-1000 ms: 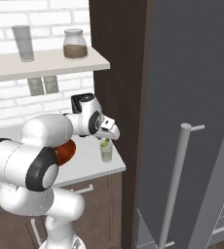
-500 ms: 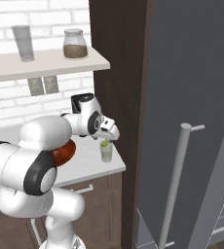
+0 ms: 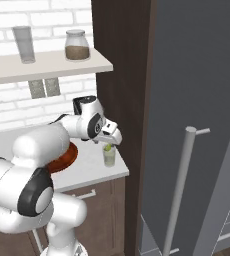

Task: Grab a lemon wedge from the fridge and one ice cube from the ice bowl, and put them in the glass of lemonade.

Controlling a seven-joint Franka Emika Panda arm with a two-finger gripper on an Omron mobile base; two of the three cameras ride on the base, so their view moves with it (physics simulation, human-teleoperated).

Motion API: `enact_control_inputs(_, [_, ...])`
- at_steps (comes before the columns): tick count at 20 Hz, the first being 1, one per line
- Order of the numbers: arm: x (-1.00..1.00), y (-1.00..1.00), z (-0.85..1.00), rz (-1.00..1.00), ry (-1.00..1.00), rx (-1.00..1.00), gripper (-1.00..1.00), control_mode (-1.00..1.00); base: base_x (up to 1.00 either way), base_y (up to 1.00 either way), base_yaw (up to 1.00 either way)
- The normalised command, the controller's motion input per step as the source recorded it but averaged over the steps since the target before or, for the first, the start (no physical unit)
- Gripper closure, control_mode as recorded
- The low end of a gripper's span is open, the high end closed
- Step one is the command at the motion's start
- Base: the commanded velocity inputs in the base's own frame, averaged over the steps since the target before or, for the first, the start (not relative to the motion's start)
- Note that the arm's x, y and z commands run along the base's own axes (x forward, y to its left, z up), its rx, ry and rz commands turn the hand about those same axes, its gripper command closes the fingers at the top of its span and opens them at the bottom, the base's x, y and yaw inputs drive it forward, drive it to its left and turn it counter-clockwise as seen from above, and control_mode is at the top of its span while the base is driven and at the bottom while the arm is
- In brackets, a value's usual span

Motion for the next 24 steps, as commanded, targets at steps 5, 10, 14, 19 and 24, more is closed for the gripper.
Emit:
enact_control_inputs(5, [-0.56,0.00,0.30,0.01,-0.06,0.05,-1.00,-1.00,0.00,0.00,0.00])
enact_control_inputs(10, [-0.78,0.04,0.50,0.09,0.00,0.04,-1.00,-1.00,0.00,0.00,0.00])
enact_control_inputs(14, [-0.60,0.29,0.62,0.06,-0.04,0.04,-1.00,-1.00,0.00,0.00,0.00])
enact_control_inputs(19, [-0.51,0.41,0.70,0.05,-0.06,0.05,-1.00,-1.00,0.00,0.00,0.00])
enact_control_inputs(24, [-0.61,0.33,0.70,0.10,-0.01,0.04,-1.00,-1.00,0.00,0.00,0.00])
